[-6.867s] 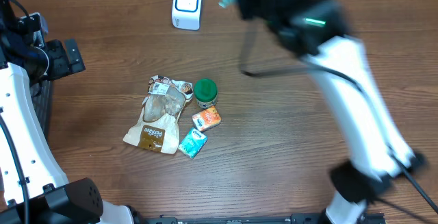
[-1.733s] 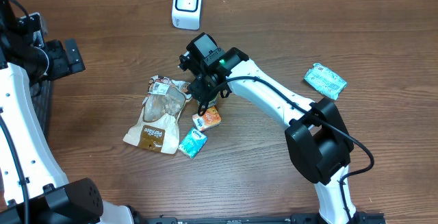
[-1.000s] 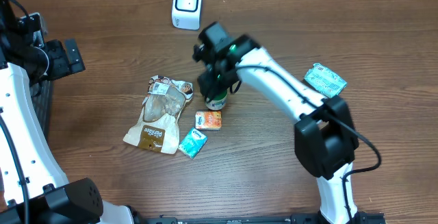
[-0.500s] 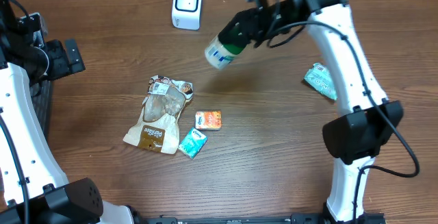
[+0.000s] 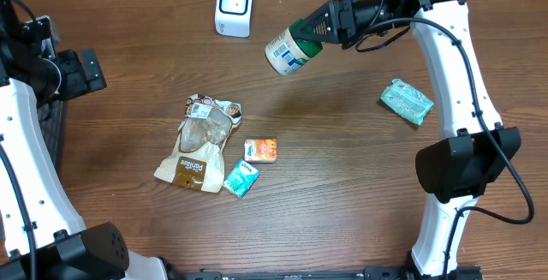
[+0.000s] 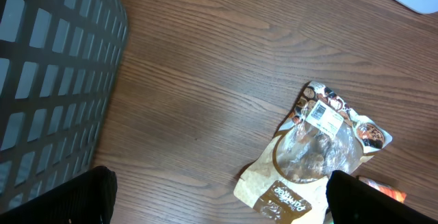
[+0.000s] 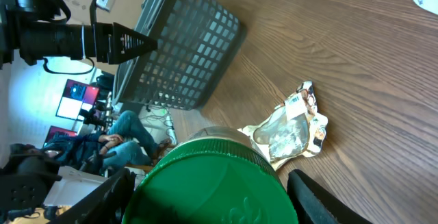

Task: Scan the item barcode
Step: 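Lift the bottle and carry it toward the scanner, then hold the bottle in front of the white scanner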

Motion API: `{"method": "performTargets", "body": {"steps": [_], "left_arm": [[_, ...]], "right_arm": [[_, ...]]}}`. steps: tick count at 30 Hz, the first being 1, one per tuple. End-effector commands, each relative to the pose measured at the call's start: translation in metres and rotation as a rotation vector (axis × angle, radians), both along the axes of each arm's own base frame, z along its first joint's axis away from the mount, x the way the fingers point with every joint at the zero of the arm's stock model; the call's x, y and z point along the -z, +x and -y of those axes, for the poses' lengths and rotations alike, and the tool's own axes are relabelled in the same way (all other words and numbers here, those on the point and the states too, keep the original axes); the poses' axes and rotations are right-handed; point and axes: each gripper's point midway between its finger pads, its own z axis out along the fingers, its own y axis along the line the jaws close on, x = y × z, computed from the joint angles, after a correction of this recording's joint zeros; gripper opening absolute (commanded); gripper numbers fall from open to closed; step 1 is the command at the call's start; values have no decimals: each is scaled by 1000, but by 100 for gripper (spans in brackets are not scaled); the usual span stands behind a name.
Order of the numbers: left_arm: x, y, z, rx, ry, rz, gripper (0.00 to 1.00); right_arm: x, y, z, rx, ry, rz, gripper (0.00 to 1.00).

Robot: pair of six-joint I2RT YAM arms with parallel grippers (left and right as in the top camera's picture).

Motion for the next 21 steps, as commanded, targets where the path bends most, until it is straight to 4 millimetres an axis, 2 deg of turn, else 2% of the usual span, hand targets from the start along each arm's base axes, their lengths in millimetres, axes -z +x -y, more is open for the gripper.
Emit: {"method": "performTargets", "body": {"steps": [1, 5, 10, 14, 17, 21], "left_arm": [[-5, 2, 2, 21, 7, 14, 100], [-5, 2, 2, 21, 7, 14, 100], [-5, 2, 2, 21, 7, 14, 100], [-5, 2, 2, 21, 7, 14, 100], [-5, 1, 2, 21, 7, 14, 100], [-5, 2, 2, 21, 7, 14, 100]], "right_arm": [[-32, -12, -5, -15, 2, 122, 33], [-10, 4, -15, 61, -169, 163, 32], [20, 46, -27, 233, -492, 378, 30], [26, 84, -40, 368, -667, 618, 27], [28, 106, -62, 340, -730, 866, 24], [31, 123, -83, 258, -749, 1106, 19]]}}
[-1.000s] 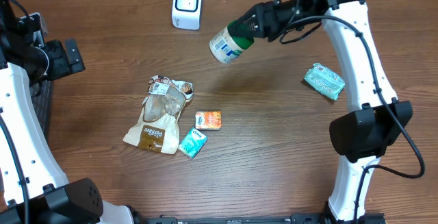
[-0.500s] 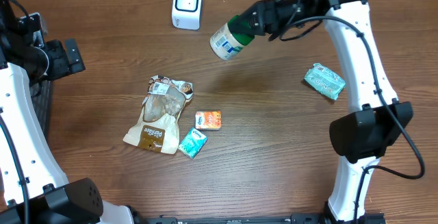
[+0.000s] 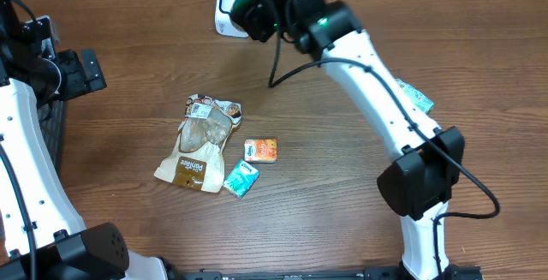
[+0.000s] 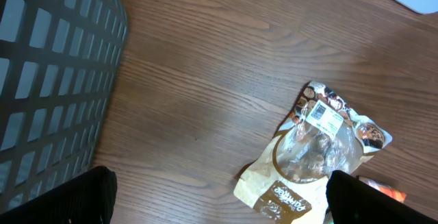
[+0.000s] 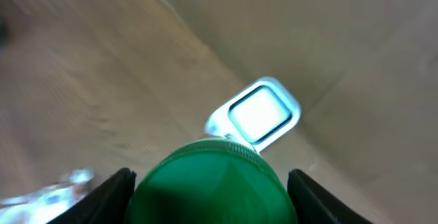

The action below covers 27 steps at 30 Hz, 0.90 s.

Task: Scan the item barcode
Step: 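Hold the bottle in front of the white scanner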

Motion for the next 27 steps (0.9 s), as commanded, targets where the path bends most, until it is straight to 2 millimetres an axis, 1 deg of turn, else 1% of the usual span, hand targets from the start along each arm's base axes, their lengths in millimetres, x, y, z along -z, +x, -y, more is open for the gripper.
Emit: {"method": "performTargets", "body": {"steps": [1, 5, 10, 13, 16, 20, 22, 27], "left_arm": [[-5, 1, 2, 21, 6, 14, 100], [-5, 1, 2, 21, 6, 14, 100], [-5, 1, 2, 21, 6, 14, 100], [-5, 1, 2, 21, 6, 14, 100], [-5, 1, 2, 21, 6, 14, 99], [-5, 1, 2, 21, 6, 14, 100], [-5, 1, 2, 21, 6, 14, 100], [-5, 1, 2, 21, 6, 14, 99]], "right_arm": [[-8, 28, 15, -8, -187, 238, 18], [-17, 44, 7, -11, -173, 342, 18], [-29, 55, 2, -30, -193, 461, 19], [-30, 60, -2, -47, -212, 513, 19], [-30, 66, -8, -51, -188, 546, 21], [-23, 79, -21, -63, -136, 619, 29], [-16, 84, -26, -80, -132, 648, 31], [14, 94, -35, -143, -222, 731, 32]]}}
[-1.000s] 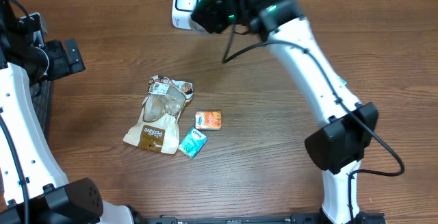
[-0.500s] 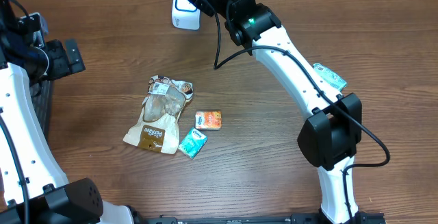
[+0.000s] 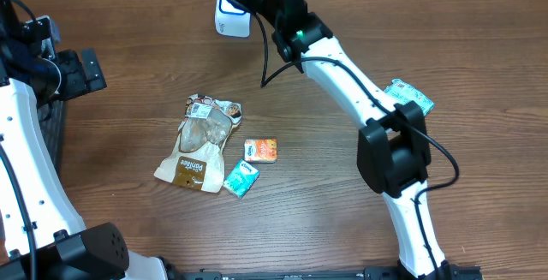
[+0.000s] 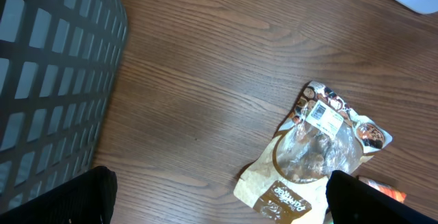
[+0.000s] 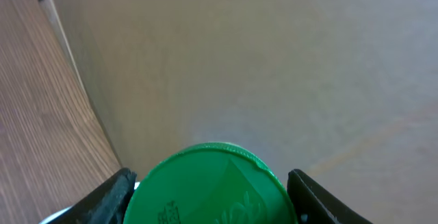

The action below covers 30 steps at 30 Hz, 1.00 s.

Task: Scan the item barcode
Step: 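Hold the bottle in front of the white scanner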

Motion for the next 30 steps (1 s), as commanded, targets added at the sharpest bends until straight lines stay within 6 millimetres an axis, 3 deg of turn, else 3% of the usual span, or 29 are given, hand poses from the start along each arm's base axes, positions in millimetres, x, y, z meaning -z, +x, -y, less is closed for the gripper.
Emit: {"method": "performTargets", "body": {"steps": [1, 9, 12, 18, 22, 30], "left_arm": [[-5, 1, 2, 21, 7, 14, 100], [-5, 1, 2, 21, 7, 14, 100], [-5, 1, 2, 21, 7, 14, 100], [-5, 1, 2, 21, 7, 14, 100], [-5, 1, 2, 21, 7, 14, 100], [-5, 1, 2, 20, 7, 13, 100]], "right_arm": [[25, 7, -7, -38, -104, 76, 33], [83, 24, -6, -59, -242, 145, 35], [94, 27, -4, -62, -288, 166, 35], [81, 31, -1, -49, -297, 242, 35], [84, 31, 0, -59, -381, 286, 35], [86, 31, 0, -61, -384, 281, 36]]}}
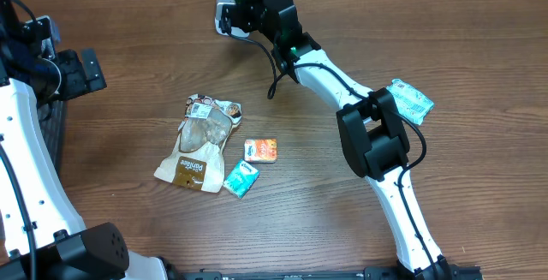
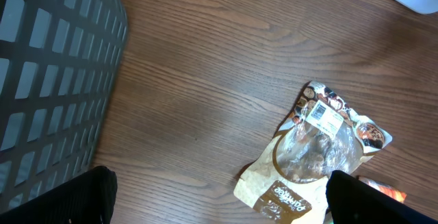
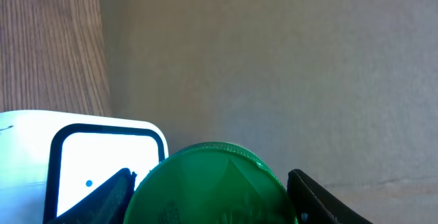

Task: Scan the item barcode
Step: 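Hold the bottle in front of the white scanner, then carry the bottle right and set it beside the green pack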

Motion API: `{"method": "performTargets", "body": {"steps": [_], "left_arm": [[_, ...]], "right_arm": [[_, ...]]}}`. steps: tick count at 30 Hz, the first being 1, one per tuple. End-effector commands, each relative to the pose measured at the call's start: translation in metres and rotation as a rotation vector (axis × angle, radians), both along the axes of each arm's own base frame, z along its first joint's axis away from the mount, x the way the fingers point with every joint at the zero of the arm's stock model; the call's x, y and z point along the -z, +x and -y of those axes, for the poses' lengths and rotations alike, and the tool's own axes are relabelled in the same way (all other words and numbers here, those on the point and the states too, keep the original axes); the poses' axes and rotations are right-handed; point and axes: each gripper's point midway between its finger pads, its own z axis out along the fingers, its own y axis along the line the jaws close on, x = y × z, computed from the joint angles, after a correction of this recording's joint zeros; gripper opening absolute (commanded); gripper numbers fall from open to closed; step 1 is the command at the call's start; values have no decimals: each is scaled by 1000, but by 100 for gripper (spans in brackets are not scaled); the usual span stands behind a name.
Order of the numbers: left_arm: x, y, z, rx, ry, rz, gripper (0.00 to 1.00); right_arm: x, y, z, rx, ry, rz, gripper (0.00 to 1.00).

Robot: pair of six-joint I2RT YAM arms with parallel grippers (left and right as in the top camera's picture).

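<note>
A container with a green lid (image 3: 215, 183) sits between the fingers of my right gripper (image 3: 213, 193), which is shut on it. The white barcode scanner (image 3: 96, 159), with its black-framed window, is right beside the lid on the left. From overhead, the right gripper is at the table's far edge, covering most of the scanner (image 1: 222, 10); the container's body is hidden there. My left gripper (image 2: 219, 200) hangs open over the left side of the table, holding nothing.
A brown snack bag (image 1: 199, 143), an orange packet (image 1: 260, 150) and a teal packet (image 1: 241, 178) lie mid-table. A teal pack (image 1: 407, 100) lies at the right. A dark mesh basket (image 2: 48, 66) stands at the left. A cardboard wall (image 3: 274, 59) runs behind the scanner.
The right gripper has turned at the far edge with the container. Its wrist view showed only cardboard behind the lid; now the scanner's window is next to the lid. The left arm has not moved.
My right gripper first held the green-lidded container above the table to the right of the scanner. Then it was over the scanner at the far edge. It stayed there, turned differently each time, and now the lid is beside the scanner's window. The left arm kept still.
</note>
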Motion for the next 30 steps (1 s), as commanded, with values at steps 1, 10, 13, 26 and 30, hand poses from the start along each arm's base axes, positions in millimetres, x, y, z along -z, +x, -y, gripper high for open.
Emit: {"method": "performTargets", "body": {"steps": [1, 10, 13, 26, 30], "left_arm": [[-5, 1, 2, 21, 7, 14, 100], [-5, 1, 2, 21, 7, 14, 100], [-5, 1, 2, 21, 7, 14, 100], [-5, 1, 2, 21, 7, 14, 100], [-5, 1, 2, 21, 7, 14, 100]], "right_arm": [[-16, 1, 2, -1, 0, 40, 35], [-74, -7, 5, 11, 191, 9, 35], [-110, -18, 10, 19, 310, -82, 35], [-218, -164, 63, 102, 743, -904, 34], [-176, -194, 90, 263, 660, -1105, 30]]}}
